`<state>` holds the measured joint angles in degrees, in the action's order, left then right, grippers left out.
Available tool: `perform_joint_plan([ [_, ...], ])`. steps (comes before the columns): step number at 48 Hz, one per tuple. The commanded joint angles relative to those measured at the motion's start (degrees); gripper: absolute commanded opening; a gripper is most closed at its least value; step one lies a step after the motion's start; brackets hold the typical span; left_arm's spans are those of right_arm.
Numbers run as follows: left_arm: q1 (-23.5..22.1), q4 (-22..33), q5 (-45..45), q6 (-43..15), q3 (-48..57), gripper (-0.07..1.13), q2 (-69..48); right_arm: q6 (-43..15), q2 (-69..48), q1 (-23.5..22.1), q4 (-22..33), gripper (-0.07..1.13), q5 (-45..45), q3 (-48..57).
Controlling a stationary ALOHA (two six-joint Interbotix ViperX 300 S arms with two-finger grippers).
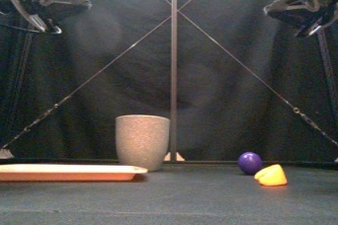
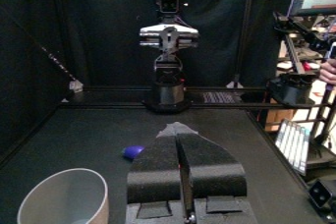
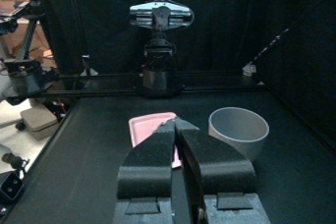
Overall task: Pick the eggplant then place it in the grey bowl
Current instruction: Pick the eggplant
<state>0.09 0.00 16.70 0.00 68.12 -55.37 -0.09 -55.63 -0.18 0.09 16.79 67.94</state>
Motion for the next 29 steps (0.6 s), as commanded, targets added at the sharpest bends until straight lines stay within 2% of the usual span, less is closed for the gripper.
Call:
perform_joint_plan([
  [1,0.7,-0.1,1.0,-0.2,-0.4,-0.05,0.4,-0.5,1.0,-0.4,-1.1,-0.02,-1.1,-1.2],
  [7,0.7,-0.4,1.0,-0.2,-0.3,-0.02,0.4,0.2,1.5,-3.1,-0.6,0.03,-8.5,-4.4],
  [13,0.8,-0.6,0.9,-0.2,0.0,-0.02,0.4,0.4,4.3,-5.4,4.7,0.09,-20.7,-8.1],
  [20,1.0,-0.6,0.8,-0.2,0.3,-0.01,0.4,0.6,9.8,-5.4,11.9,0.15,-30.8,-9.8],
  [24,1.3,-0.6,0.7,-0.2,0.4,-0.02,0.4,0.5,12.9,-4.8,14.9,0.23,-33.0,-10.2],
  [29,1.7,-0.6,0.6,-0.2,0.7,-0.02,0.4,-0.4,16.5,-5.0,16.3,0.42,-33.1,-10.9],
])
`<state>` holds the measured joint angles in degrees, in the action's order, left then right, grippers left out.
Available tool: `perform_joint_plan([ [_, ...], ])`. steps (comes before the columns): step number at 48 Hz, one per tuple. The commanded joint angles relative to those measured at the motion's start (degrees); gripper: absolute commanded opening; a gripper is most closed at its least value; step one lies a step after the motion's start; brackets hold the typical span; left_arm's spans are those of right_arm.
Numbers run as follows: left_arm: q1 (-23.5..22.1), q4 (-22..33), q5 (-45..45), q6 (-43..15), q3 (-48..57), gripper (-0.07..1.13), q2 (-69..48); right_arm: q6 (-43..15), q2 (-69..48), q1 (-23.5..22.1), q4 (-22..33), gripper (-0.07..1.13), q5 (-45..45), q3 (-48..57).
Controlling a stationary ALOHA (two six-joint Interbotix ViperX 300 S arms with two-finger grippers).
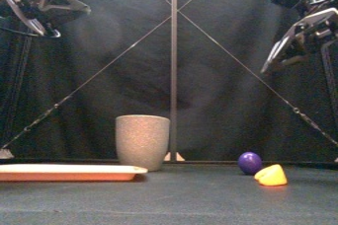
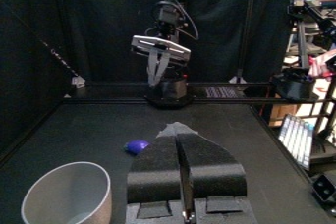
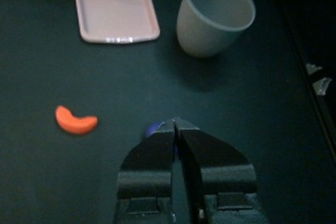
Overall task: Pick the eggplant then place it in the grey bowl
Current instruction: Pick the eggplant
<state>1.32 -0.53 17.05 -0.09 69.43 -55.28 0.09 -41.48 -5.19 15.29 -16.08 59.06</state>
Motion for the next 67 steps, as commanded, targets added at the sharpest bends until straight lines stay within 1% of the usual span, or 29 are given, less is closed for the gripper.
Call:
perform_joint_plan([
  [1,0.5,-0.1,0.2,-0.1,-0.6,-0.02,0.3,-0.6,2.9,-0.2,1.0,0.46,-0.2,-2.1],
  [7,0.9,-0.1,0.2,-0.1,-0.4,-0.02,0.2,-0.4,6.2,-0.7,0.3,0.78,0.2,-2.4],
  [10,1.0,-0.1,0.2,-0.1,-0.4,-0.02,0.2,-0.3,8.2,-0.9,0.4,0.97,0.1,-2.6],
  [12,1.0,-0.1,0.2,-0.2,-0.3,-0.02,0.2,-0.1,9.4,-1.0,0.7,1.05,-0.2,-2.9],
  [14,1.1,-0.1,0.2,-0.2,-0.2,-0.01,0.2,0.0,10.7,-1.1,0.9,1.08,-0.4,-3.3],
  [21,1.2,-0.1,0.2,-0.3,0.0,-0.02,0.1,0.5,15.9,-1.1,2.4,1.02,-1.3,-5.0],
  [28,1.2,-0.1,0.1,-0.3,0.1,-0.02,0.1,0.1,22.3,-1.1,4.8,1.02,-1.8,-7.3],
  [39,1.2,-0.2,0.1,-0.2,0.3,-0.02,0.0,0.6,29.8,-2.2,5.7,1.02,-2.8,-10.5],
  [48,1.3,-0.1,-0.5,-0.3,0.3,-0.01,0.0,0.7,32.3,-3.6,6.2,1.02,-2.8,-11.0],
  [67,1.3,-0.1,-0.9,-0.2,0.3,-0.01,0.0,0.4,37.6,-4.4,5.9,1.02,-2.4,-12.0],
])
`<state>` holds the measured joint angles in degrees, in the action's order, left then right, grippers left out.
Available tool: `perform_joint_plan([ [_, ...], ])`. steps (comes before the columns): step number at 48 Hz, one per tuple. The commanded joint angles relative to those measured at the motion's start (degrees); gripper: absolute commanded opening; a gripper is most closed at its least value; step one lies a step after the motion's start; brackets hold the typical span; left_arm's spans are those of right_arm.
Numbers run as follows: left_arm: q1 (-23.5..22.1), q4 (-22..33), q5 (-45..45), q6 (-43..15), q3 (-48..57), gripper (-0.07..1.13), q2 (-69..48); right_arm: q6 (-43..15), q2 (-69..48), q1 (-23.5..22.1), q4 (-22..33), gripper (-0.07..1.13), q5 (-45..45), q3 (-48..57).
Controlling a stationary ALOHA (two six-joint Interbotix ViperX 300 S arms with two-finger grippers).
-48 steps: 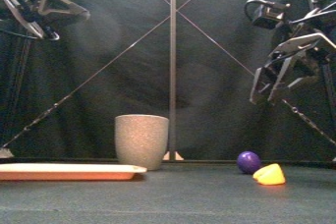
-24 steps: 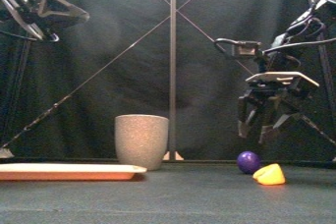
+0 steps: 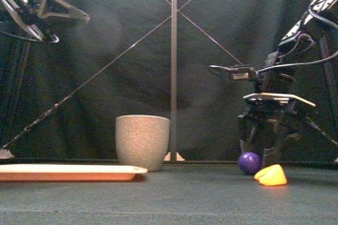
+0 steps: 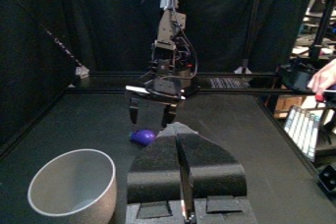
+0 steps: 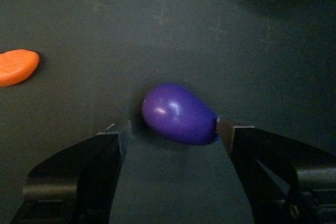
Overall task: Pick the eggplant then place it in the grey bowl
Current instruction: Pick the eggplant
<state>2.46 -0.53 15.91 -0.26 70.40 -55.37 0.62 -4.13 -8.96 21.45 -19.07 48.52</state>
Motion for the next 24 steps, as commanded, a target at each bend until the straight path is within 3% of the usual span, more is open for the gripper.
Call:
perform_joint_plan([
  [1,0.2,-0.1,0.3,-0.1,-0.7,-0.01,0.0,-0.2,0.5,-0.7,-0.3,1.01,0.6,-1.7],
  [14,0.2,-0.1,0.1,0.0,-0.7,-0.01,0.0,-0.3,3.1,-2.2,-1.3,0.95,0.4,-2.8],
  [24,0.1,-0.1,-0.8,0.0,-0.7,-0.01,0.0,-0.2,3.1,-2.3,-2.3,0.67,0.6,-3.4],
])
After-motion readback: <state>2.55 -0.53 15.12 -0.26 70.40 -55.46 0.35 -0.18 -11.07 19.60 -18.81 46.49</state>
